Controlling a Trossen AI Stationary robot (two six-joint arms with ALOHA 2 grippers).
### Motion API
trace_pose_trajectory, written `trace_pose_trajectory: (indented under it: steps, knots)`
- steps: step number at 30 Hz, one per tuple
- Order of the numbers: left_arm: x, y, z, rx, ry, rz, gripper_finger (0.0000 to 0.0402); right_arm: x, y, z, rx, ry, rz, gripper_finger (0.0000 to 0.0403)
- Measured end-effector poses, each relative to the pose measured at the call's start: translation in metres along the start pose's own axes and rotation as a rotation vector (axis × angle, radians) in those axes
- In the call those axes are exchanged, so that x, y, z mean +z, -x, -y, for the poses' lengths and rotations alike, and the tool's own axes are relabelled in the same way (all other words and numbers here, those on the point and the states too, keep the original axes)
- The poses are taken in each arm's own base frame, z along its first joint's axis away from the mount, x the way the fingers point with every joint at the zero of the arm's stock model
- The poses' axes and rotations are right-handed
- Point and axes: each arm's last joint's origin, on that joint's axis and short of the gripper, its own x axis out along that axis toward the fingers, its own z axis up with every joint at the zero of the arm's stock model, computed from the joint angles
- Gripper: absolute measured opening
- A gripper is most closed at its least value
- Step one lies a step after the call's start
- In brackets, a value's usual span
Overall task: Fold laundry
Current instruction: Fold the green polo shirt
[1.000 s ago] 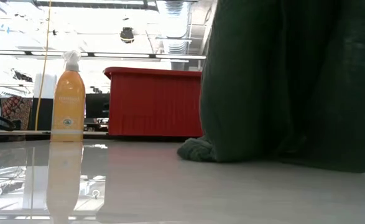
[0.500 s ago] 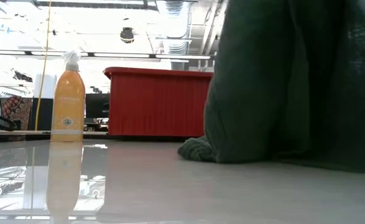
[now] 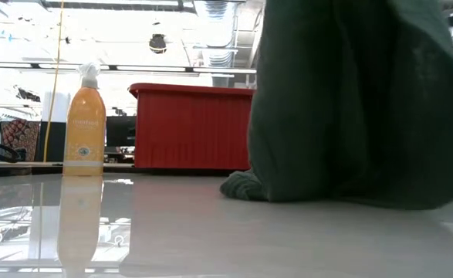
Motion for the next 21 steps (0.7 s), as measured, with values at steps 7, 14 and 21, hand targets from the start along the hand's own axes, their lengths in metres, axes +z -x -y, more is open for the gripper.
trace_pose_trajectory:
  steps: [7, 14, 21]
  knots:
    - [0.0, 0.002, -0.009, -0.032, 0.006, -0.034, 0.0151, 0.003, -0.006, 0.005, -0.008, -0.041, 0.016, 0.0029]
    - [0.007, 0.016, -0.014, -0.101, 0.017, -0.155, 0.0011, -0.002, -0.016, 0.008, -0.027, -0.148, -0.049, 0.0062]
    - [0.041, 0.074, -0.004, -0.16, 0.007, -0.362, 0.0002, -0.024, 0.0, 0.013, -0.151, -0.186, -0.247, 0.0101]
